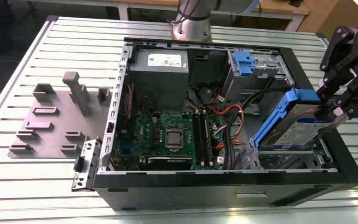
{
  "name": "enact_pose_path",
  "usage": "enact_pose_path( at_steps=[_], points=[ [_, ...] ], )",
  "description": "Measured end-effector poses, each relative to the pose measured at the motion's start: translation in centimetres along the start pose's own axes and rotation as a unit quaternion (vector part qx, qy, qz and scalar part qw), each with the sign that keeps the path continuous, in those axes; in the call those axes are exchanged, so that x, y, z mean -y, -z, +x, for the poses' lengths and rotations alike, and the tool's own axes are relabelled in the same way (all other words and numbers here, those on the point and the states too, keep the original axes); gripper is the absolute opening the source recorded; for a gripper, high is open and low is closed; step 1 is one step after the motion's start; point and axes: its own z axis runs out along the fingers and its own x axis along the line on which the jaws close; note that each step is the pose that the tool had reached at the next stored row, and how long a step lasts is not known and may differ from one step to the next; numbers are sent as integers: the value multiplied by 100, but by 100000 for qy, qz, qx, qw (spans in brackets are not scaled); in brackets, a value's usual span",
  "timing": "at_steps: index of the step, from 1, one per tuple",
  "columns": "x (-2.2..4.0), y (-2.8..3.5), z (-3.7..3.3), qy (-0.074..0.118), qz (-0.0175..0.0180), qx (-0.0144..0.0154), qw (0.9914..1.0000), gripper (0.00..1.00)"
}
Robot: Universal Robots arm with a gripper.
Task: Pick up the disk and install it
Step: 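Insert the disk into the insertion slot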
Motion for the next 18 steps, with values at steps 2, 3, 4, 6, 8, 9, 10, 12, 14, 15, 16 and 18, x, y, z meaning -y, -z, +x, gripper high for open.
enact_pose_path(
  at_steps=[2,3,4,6,8,9,10,12,14,15,16,18],
  points=[
    [2,-36,1,0,1,-9,100000,35],
    [3,-54,1,0,1,-12,100000,35],
    [4,-74,2,-2,1,-16,100000,35],
    [5,-109,3,-4,1,-23,100000,35],
    [7,-145,4,-1,1,-23,100000,35],
    [8,-163,4,-2,0,-20,100000,35],
    [9,-183,5,-1,0,-18,100000,35],
    [11,-218,6,-2,0,-24,100000,35],
    [13,-254,6,-1,2,-24,100000,35],
    [14,-272,7,-1,1,-26,100000,35],
    [15,-290,7,-1,0,-24,100000,35],
    [17,-328,8,-1,1,-19,100000,35]
  ],
)
